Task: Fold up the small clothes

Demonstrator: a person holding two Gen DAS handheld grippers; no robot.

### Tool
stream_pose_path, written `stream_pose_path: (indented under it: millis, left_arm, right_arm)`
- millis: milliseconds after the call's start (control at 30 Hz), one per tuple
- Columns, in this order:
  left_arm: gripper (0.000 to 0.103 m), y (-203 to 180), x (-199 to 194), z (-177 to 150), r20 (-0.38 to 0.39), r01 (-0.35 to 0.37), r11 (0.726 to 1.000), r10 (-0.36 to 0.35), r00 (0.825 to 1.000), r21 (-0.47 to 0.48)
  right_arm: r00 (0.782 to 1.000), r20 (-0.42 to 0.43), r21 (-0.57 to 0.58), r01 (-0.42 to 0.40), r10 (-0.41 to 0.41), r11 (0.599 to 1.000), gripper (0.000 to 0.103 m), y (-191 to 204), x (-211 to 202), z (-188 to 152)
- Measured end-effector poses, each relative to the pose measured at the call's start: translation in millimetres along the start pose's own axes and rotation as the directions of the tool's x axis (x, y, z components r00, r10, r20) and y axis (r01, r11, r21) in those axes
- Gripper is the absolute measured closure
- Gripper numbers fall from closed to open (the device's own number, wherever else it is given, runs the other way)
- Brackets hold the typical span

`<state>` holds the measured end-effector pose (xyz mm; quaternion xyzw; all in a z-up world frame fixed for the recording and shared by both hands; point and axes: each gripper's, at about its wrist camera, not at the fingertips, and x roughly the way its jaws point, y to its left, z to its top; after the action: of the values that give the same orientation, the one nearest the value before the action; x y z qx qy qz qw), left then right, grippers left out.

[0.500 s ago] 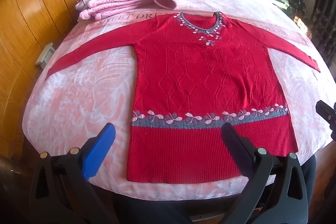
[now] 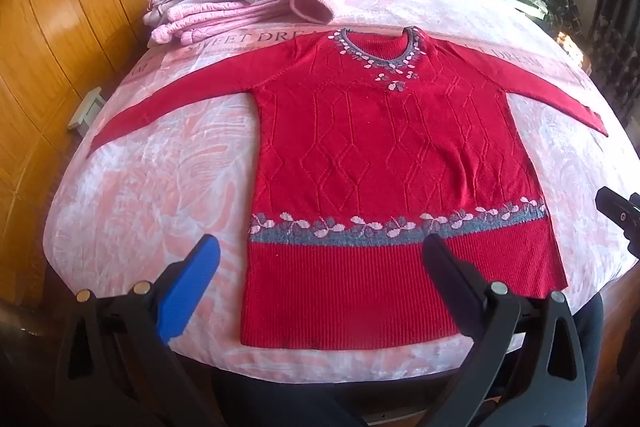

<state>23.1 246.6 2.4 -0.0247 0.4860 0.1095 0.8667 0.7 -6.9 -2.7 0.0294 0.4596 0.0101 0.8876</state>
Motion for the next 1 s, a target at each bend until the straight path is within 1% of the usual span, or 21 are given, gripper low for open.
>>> stream_pose_path:
  millis: [433,1000]
  left_arm:
    - [0.003,1.1,-0.3,-0.4,0.001,0.011,1.000,-0.011,1.000,-0.004]
    - [0.003,5.9,-0.5,-2.1,0.000,-0.004,1.000,0.004,1.000,-0.006]
  right_arm:
    - [1.000,-0.008,-0.007,-0.008,0.007,1.000,0.004,0.2,5.1,-2.3]
    - [1.000,-0.014,0.000,-0.018,0.018,1.000,0.004,-1.9,7.5,-2.2]
